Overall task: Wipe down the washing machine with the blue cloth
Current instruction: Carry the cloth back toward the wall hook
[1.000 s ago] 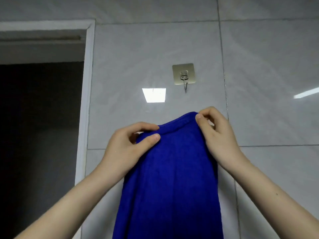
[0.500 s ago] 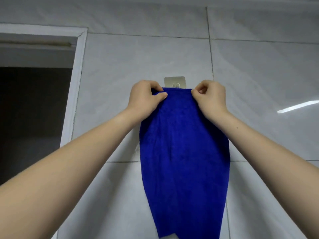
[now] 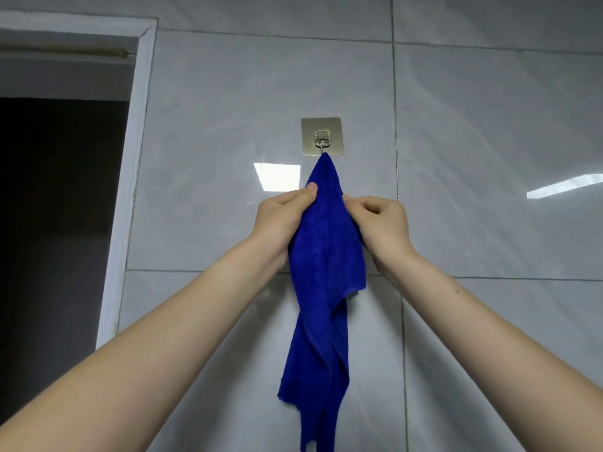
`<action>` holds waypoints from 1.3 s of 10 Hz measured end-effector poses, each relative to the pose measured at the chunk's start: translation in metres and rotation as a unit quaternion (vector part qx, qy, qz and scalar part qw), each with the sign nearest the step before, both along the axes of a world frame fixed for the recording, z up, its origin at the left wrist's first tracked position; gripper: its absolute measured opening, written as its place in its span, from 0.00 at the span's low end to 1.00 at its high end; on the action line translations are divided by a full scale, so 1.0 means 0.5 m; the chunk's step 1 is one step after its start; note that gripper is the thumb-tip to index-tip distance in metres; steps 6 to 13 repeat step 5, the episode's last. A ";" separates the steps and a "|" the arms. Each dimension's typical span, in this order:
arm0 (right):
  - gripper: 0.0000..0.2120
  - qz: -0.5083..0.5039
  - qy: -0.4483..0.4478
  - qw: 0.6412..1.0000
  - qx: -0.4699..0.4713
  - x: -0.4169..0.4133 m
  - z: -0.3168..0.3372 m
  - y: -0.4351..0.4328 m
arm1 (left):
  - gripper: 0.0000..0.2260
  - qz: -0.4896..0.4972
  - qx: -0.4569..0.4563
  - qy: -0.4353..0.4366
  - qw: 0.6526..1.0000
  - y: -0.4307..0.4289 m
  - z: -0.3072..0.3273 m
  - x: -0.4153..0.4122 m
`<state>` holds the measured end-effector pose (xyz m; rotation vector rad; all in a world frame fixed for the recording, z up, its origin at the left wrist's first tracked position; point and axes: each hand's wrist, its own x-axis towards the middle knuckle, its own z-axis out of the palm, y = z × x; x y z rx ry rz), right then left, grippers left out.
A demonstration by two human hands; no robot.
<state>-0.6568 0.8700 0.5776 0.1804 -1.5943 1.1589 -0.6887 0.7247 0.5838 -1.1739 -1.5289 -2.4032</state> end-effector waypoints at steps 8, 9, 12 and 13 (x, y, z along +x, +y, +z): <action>0.23 -0.251 0.071 0.912 0.316 0.124 -0.183 -0.018 | 0.22 0.509 -0.207 0.433 0.714 -0.102 -0.189 0.055; 0.23 -0.251 0.071 0.912 0.316 0.124 -0.183 -0.018 | 0.22 0.509 -0.207 0.433 0.714 -0.102 -0.189 0.055; 0.23 -0.251 0.071 0.912 0.316 0.124 -0.183 -0.018 | 0.22 0.509 -0.207 0.433 0.714 -0.102 -0.189 0.055; 0.23 -0.251 0.071 0.912 0.316 0.124 -0.183 -0.018 | 0.22 0.509 -0.207 0.433 0.714 -0.102 -0.189 0.055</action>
